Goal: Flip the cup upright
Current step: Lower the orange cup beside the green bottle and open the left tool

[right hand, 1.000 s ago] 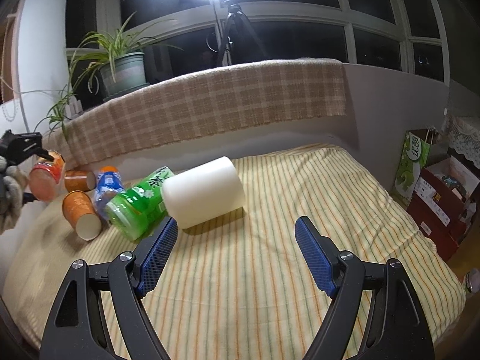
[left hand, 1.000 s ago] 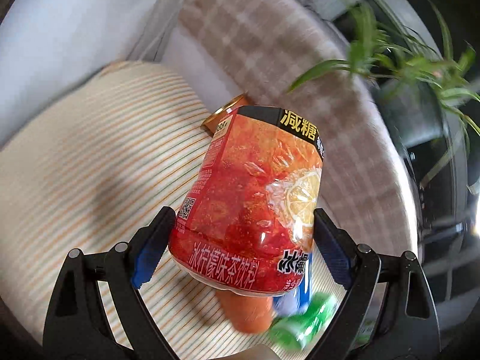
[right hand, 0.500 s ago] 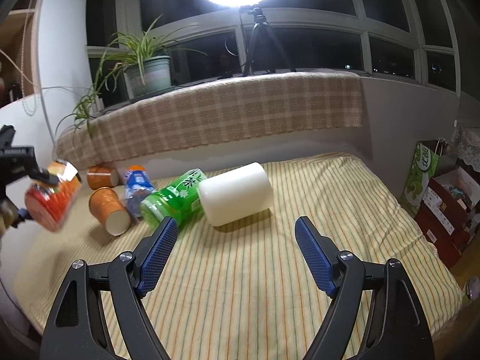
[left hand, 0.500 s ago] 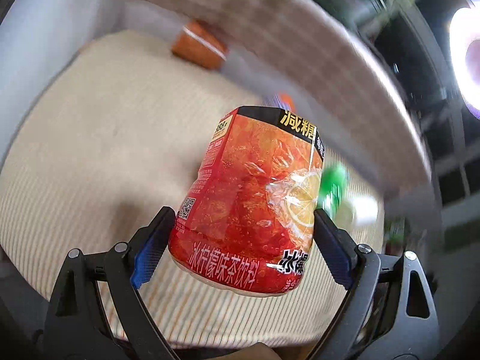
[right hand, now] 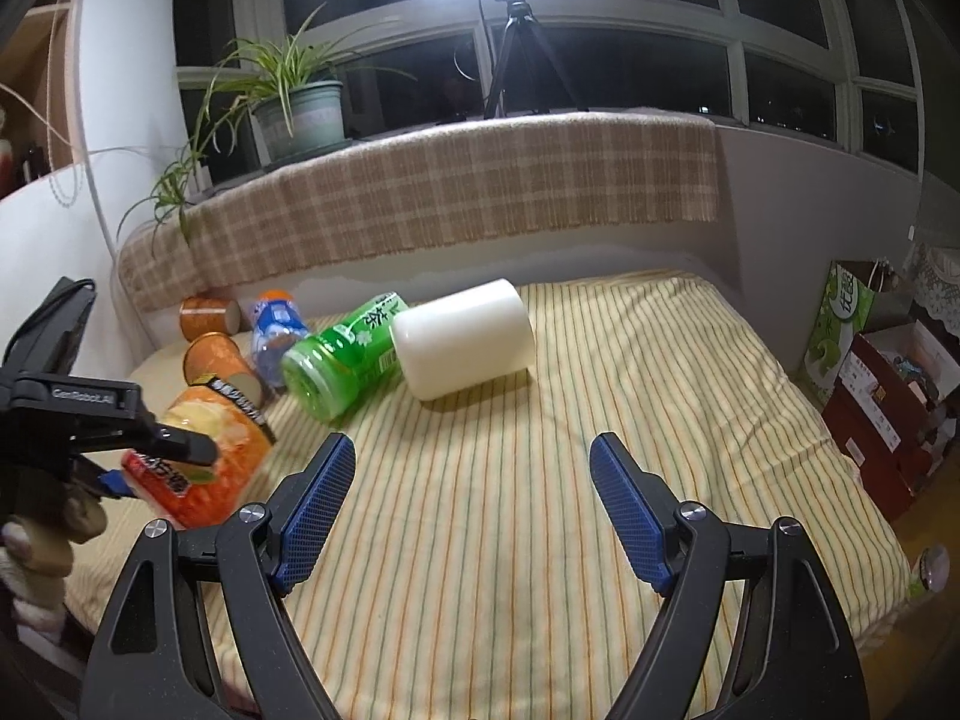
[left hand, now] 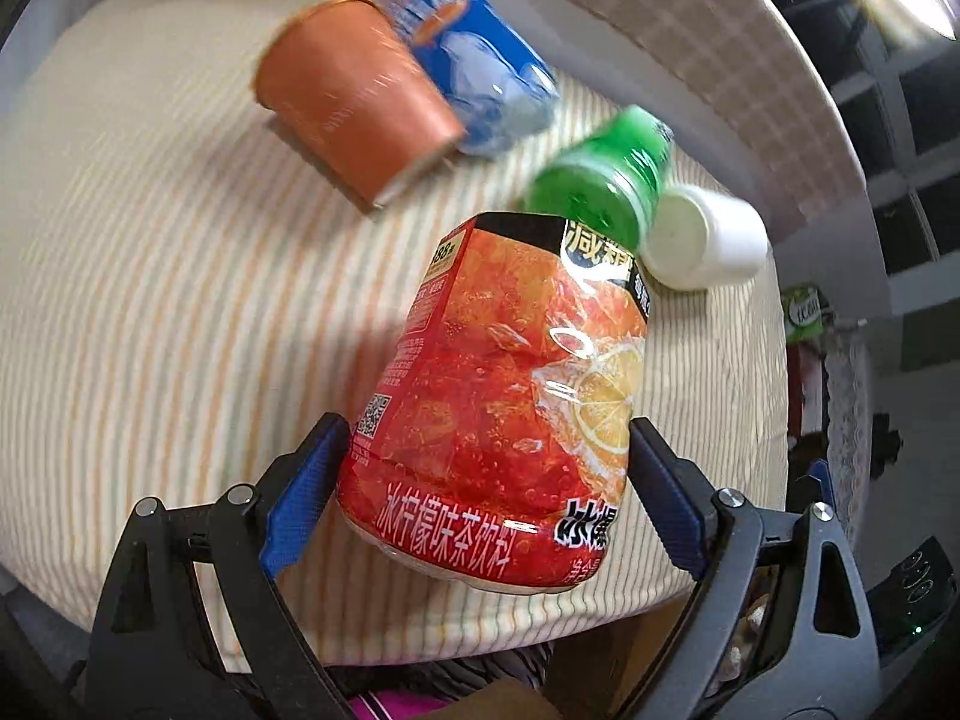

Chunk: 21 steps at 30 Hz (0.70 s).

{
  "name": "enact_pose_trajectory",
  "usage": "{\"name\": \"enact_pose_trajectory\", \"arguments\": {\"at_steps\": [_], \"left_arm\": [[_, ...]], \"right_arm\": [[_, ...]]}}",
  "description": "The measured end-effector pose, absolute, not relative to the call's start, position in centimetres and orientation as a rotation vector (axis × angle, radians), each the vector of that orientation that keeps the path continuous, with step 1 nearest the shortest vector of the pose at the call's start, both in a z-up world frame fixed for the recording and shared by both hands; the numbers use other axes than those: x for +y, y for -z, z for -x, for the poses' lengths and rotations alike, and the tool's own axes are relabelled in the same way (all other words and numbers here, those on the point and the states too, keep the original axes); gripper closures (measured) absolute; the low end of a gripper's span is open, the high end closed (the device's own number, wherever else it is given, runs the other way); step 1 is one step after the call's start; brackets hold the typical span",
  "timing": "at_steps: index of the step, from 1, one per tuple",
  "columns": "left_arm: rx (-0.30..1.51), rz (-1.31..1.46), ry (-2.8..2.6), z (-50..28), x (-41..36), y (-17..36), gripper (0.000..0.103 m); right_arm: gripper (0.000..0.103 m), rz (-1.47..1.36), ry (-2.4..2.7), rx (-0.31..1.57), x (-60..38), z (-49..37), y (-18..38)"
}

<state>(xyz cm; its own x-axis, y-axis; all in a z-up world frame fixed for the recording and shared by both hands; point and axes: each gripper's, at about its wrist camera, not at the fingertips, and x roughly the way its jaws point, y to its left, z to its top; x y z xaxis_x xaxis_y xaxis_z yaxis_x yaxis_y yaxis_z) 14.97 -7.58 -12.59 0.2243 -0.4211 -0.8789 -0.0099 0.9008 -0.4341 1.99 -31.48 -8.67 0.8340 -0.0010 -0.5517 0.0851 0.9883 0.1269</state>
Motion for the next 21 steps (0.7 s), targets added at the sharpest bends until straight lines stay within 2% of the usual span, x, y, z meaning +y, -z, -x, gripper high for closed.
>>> {"name": "enact_pose_trajectory", "arguments": {"at_steps": [14,21], "left_arm": [[1.315,0.282,0.375,-14.6,-8.3,12.4,0.009],[1.258,0.265,0.398,-13.6,-6.2,9.9,0.009]], "right_arm": [[0.023,-0.167,0.029,0.619,-31.1,-2.1,9.0],[0.020,-0.225,-0.027,0.659,-30.6,-2.7,8.9]]}}
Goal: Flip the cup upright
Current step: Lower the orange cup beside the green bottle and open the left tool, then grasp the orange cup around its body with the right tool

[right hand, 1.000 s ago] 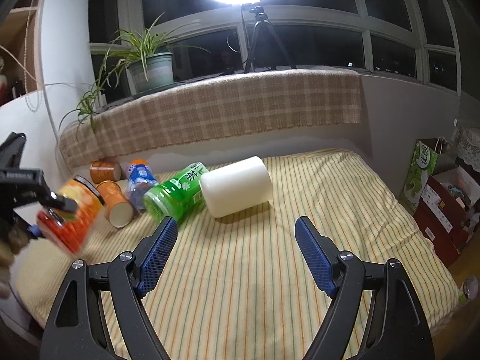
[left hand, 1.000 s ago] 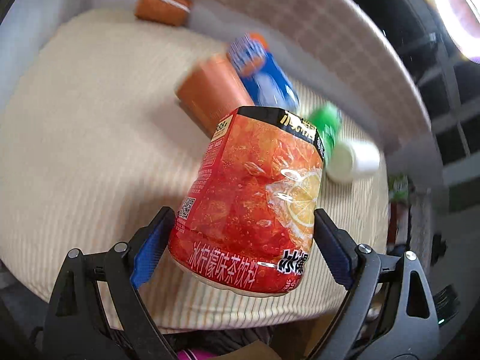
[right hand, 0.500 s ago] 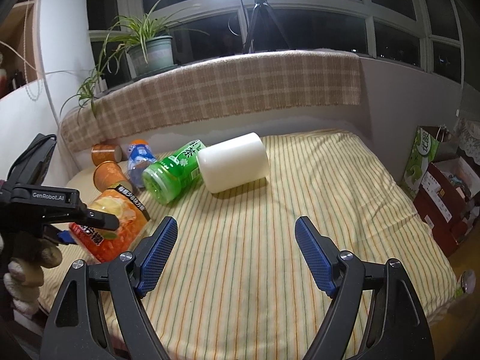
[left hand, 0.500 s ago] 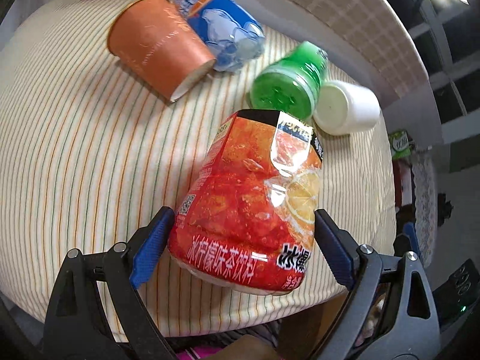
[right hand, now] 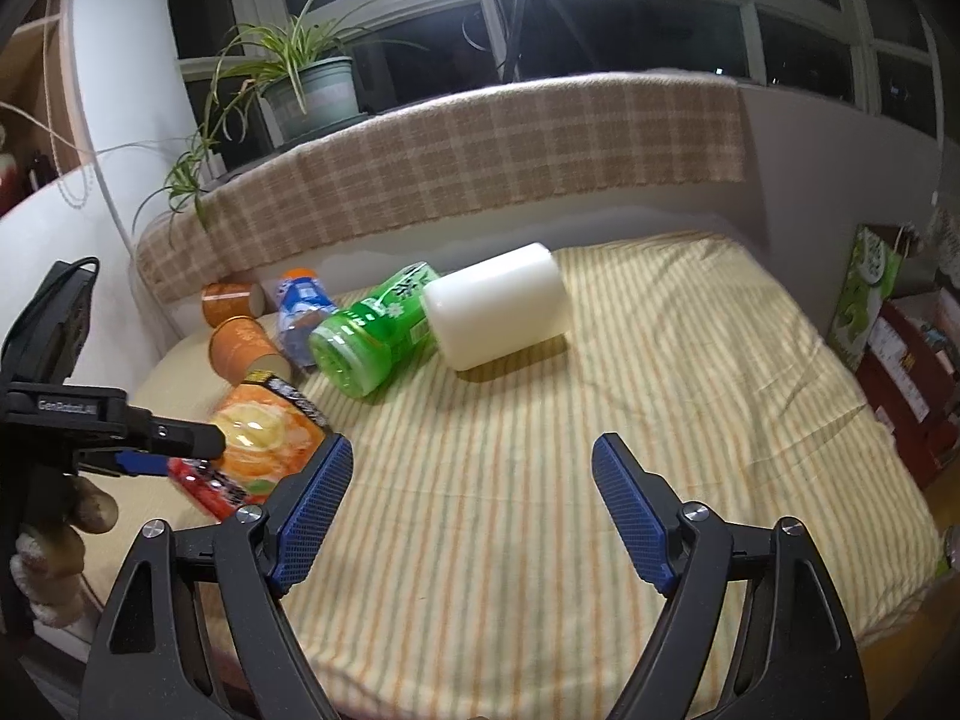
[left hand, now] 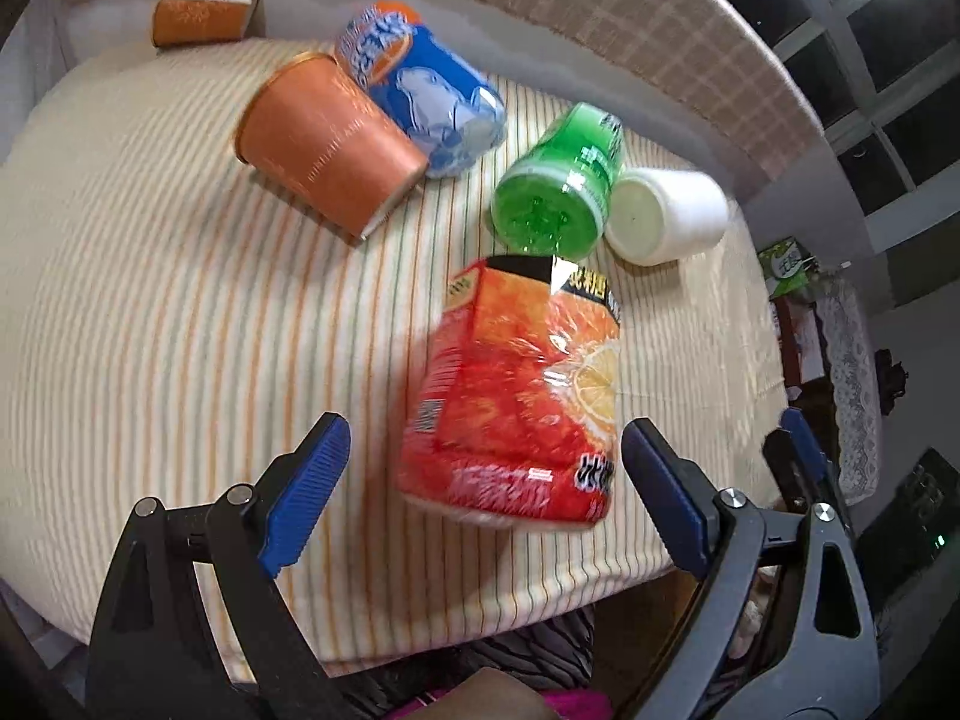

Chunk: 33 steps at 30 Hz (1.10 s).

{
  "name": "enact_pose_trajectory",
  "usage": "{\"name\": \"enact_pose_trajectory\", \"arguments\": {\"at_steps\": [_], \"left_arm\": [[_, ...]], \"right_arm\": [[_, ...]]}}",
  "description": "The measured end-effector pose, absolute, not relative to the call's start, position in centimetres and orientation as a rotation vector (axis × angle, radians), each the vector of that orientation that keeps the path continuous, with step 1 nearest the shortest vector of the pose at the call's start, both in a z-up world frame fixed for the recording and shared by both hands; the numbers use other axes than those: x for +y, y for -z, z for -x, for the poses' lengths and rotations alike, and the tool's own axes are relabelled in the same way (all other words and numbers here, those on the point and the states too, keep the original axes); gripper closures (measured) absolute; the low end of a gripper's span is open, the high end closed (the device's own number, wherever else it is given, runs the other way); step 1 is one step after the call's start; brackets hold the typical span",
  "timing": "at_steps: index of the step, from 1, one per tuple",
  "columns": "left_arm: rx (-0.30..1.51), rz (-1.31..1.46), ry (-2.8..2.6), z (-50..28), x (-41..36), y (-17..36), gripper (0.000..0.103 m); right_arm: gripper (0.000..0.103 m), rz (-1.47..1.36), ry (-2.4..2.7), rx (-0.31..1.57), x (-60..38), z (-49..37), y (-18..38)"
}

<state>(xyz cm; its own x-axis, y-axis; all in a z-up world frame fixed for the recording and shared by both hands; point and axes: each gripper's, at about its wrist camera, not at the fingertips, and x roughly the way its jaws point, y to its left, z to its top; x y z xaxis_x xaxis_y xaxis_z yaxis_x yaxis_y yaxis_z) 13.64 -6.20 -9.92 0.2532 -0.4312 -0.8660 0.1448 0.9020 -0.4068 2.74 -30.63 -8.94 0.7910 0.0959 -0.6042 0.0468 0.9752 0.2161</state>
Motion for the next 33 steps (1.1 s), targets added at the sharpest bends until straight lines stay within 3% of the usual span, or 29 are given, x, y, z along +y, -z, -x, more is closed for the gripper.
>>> {"name": "enact_pose_trajectory", "arguments": {"at_steps": [13,23,33], "left_arm": [[1.073,0.228,0.290,-10.7,0.5,7.8,0.009],[1.066,0.271,0.251,-8.8,4.4,9.1,0.009],[1.070,0.300,0.249,-8.7,5.5,9.7,0.009]], "right_arm": [[0.019,-0.408,-0.255,0.909,-27.3,-7.3,10.0],[0.019,-0.677,-0.324,1.137,-26.3,-11.7,12.3],[0.019,-0.746,-0.340,1.263,-24.6,-14.3,13.6]]}}
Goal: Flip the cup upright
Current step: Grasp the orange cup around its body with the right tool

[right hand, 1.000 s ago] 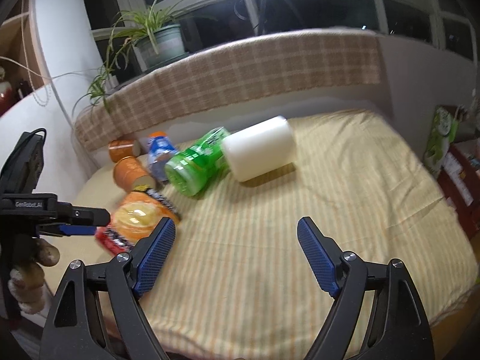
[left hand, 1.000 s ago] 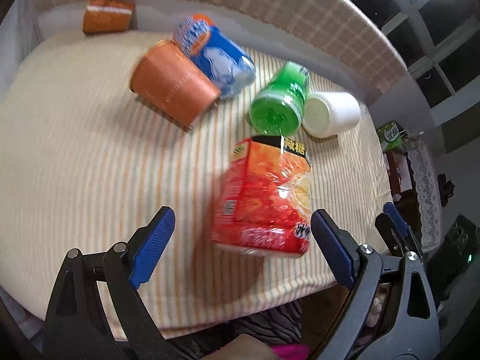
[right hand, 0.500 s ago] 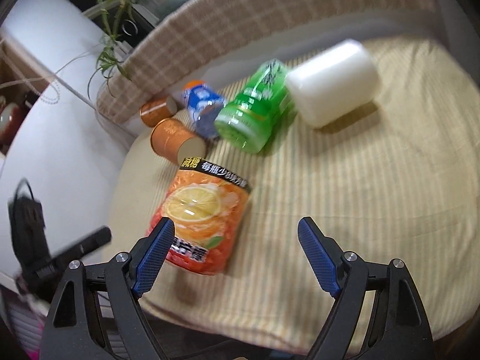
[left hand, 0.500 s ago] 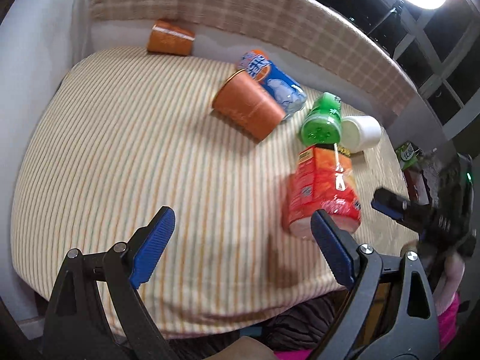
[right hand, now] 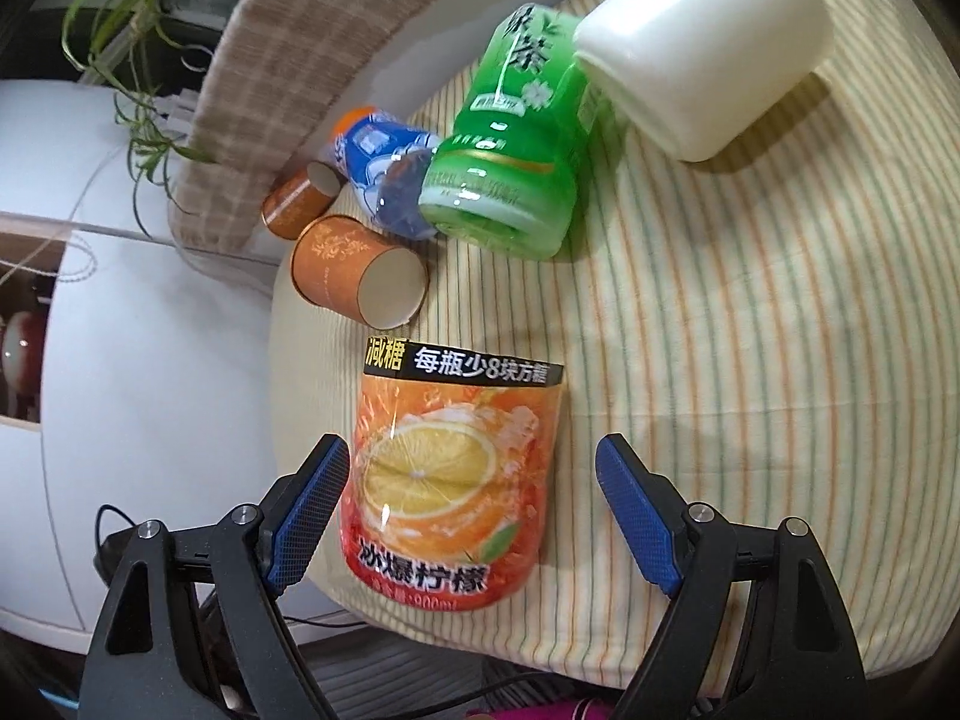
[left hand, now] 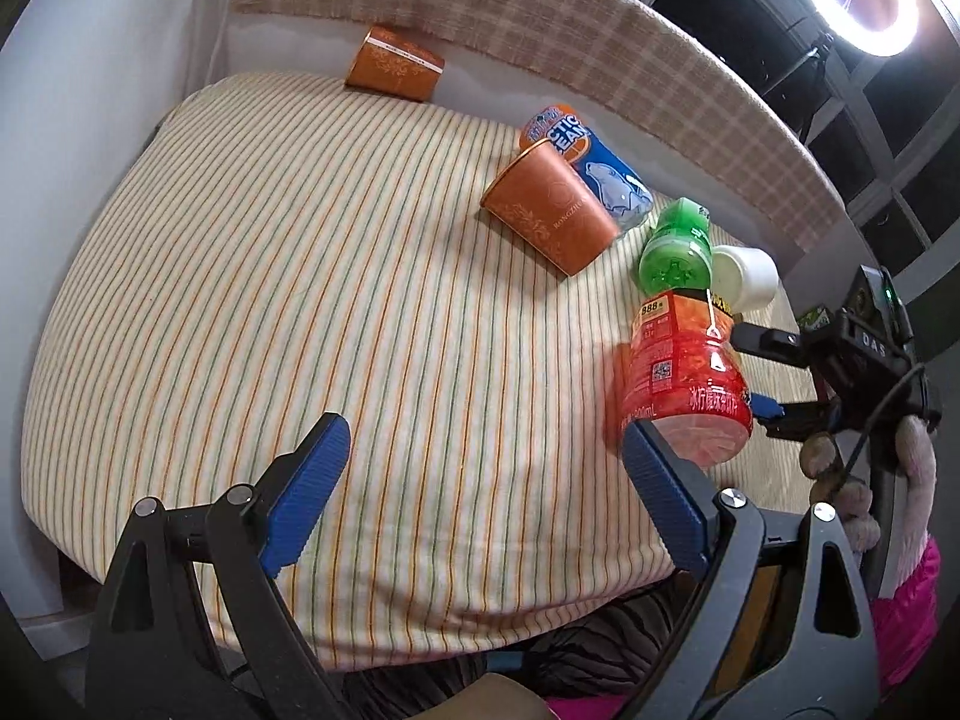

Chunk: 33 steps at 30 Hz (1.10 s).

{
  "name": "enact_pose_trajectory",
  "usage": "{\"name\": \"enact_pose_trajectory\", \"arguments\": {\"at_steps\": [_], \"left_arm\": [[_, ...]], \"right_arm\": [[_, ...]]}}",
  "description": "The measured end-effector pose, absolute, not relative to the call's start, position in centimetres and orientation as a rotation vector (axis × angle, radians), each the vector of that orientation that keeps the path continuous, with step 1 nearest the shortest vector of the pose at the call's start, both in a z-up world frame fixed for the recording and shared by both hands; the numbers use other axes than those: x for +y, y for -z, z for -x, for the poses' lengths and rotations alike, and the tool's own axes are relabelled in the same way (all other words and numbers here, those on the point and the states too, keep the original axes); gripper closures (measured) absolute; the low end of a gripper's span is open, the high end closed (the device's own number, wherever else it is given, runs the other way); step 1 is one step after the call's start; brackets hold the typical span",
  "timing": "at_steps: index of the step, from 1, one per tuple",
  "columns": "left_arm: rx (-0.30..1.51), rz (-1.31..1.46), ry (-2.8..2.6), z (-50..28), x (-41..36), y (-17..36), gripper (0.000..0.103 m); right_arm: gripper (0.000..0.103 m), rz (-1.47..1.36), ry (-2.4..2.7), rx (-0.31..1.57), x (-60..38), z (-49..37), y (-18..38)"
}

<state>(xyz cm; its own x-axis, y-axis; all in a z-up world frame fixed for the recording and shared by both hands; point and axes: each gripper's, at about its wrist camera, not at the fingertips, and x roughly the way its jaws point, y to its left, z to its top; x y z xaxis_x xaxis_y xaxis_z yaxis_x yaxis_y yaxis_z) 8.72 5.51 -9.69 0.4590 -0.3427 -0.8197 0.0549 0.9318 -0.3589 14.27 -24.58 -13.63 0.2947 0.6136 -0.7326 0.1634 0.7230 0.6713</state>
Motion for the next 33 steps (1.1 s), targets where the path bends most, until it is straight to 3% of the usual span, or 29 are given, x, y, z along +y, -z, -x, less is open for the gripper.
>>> {"name": "enact_pose_trajectory", "arguments": {"at_steps": [18,33], "left_arm": [[1.017,0.224,0.282,-8.3,2.9,8.6,0.009],[0.960,0.206,0.289,-7.9,1.4,7.9,0.009]], "right_arm": [[0.023,-0.657,-0.418,1.276,-22.4,-16.3,14.1],[0.024,-0.390,-0.393,0.957,-23.1,-12.4,10.3]]}}
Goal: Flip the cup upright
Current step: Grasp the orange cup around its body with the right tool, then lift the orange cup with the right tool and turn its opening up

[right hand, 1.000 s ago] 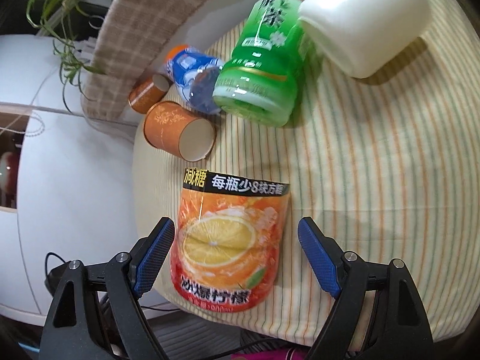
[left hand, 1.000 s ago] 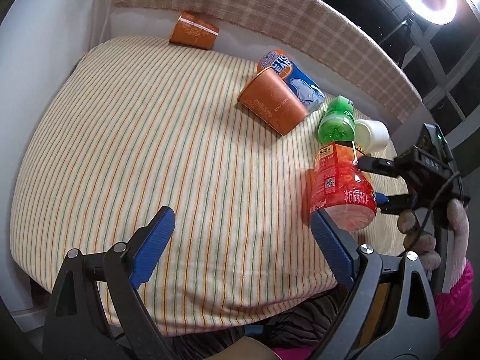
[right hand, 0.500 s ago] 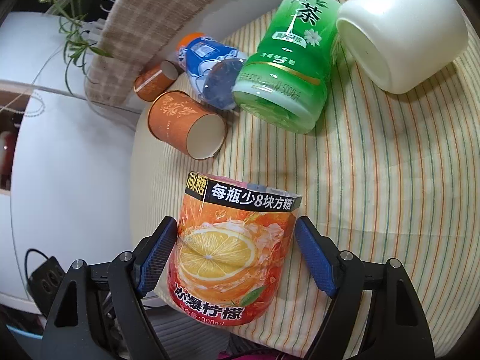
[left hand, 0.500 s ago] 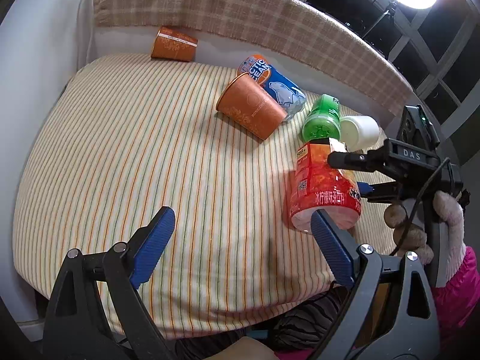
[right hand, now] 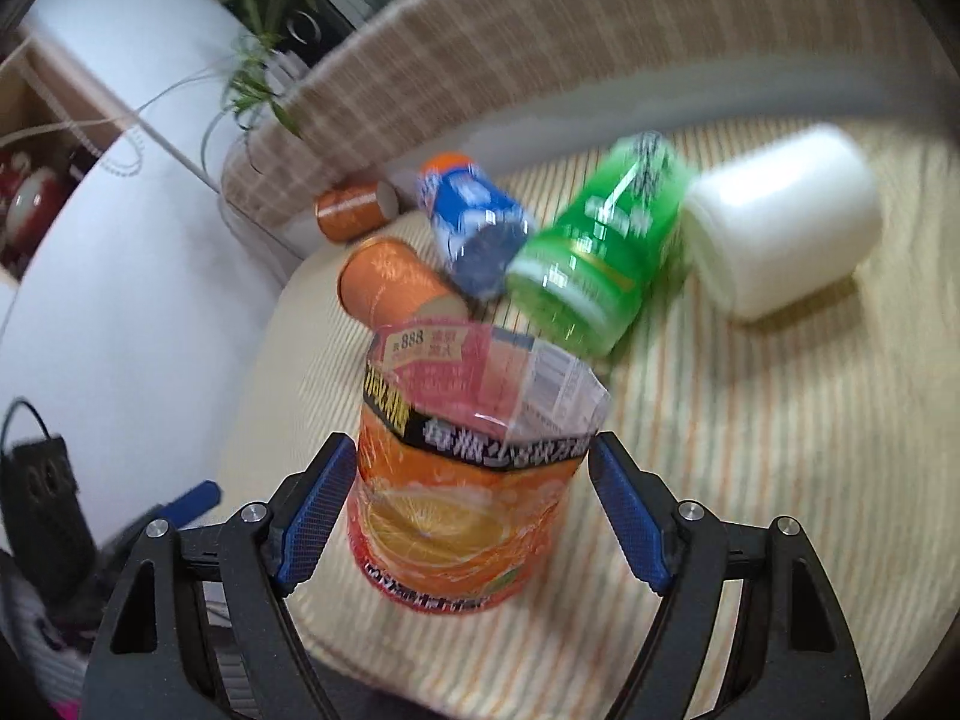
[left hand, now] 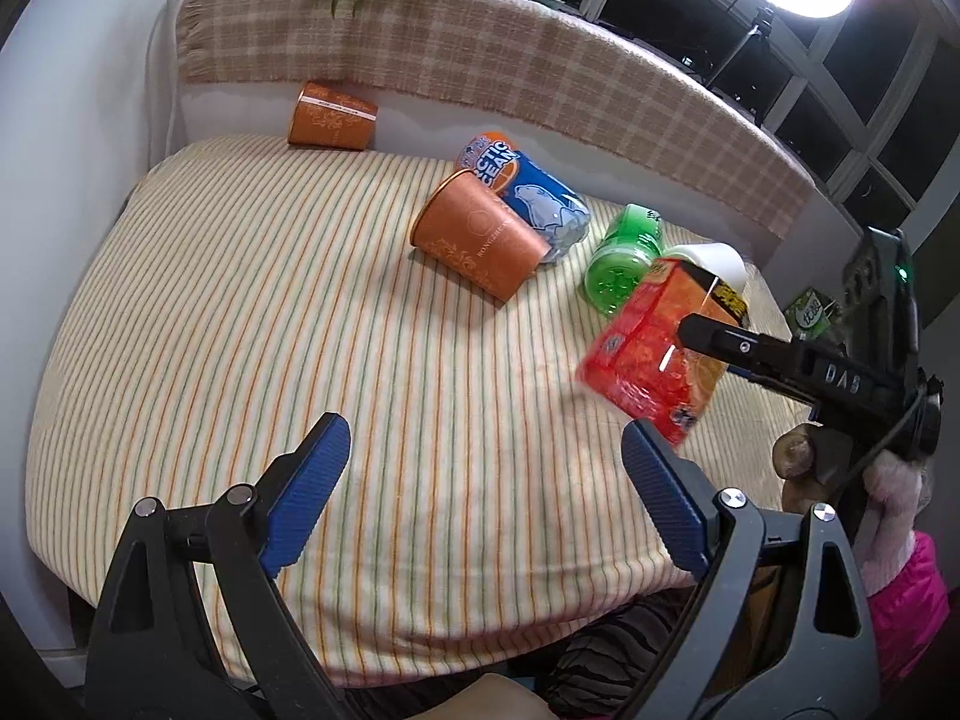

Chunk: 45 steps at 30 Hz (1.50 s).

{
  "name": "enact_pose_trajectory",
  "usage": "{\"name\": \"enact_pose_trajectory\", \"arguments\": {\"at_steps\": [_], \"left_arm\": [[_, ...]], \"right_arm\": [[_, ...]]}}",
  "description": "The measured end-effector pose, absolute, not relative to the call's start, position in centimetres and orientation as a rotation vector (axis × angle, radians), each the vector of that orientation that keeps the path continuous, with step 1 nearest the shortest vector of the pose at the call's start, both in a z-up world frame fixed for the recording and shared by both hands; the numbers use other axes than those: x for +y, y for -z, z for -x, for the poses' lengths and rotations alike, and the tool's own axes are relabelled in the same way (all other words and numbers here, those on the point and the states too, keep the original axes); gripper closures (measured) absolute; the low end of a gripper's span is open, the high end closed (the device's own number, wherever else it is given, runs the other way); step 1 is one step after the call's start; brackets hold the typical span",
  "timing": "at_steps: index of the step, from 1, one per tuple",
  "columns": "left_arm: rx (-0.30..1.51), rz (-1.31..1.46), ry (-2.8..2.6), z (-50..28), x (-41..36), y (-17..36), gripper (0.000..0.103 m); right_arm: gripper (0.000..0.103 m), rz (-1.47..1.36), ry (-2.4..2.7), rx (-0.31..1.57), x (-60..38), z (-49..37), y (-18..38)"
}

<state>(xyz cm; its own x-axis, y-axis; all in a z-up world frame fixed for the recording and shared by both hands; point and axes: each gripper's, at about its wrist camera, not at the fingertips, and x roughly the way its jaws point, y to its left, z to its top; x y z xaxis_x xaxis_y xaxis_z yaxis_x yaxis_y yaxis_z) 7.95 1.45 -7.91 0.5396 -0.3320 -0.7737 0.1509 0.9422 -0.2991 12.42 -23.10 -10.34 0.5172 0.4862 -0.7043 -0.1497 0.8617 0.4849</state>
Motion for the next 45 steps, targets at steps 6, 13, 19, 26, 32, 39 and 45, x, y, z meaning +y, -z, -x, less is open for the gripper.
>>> {"name": "enact_pose_trajectory", "arguments": {"at_steps": [6,13,19,26,32,39,45], "left_arm": [[0.947,0.190,0.288,-7.8,0.8,7.7,0.009],[0.916,0.152,0.277,-7.5,0.2,7.3,0.009],[0.876,0.125,0.268,-7.0,-0.1,6.7,0.009],[0.849,0.095,0.267,-6.6,-0.6,6.4,0.009],[0.846,0.089,0.268,-6.6,-0.6,6.4,0.009],[0.842,0.089,0.269,-6.4,-0.4,6.4,0.009],[0.799,0.077,0.278,-4.7,-0.6,5.8,0.009]], "right_arm": [[0.024,-0.133,-0.330,0.804,-21.8,-10.5,9.2],[0.024,0.080,-0.279,0.680,-20.1,-8.9,8.6],[0.025,0.160,-0.260,0.633,-19.3,-7.9,9.3],[0.025,0.173,-0.259,0.607,-18.8,-7.0,10.1],[0.025,0.157,-0.258,0.596,-18.9,-6.5,10.4],[0.022,0.114,-0.314,0.625,-19.0,-5.6,10.5],[0.021,0.069,-0.331,0.617,-19.6,-3.6,9.6]]}}
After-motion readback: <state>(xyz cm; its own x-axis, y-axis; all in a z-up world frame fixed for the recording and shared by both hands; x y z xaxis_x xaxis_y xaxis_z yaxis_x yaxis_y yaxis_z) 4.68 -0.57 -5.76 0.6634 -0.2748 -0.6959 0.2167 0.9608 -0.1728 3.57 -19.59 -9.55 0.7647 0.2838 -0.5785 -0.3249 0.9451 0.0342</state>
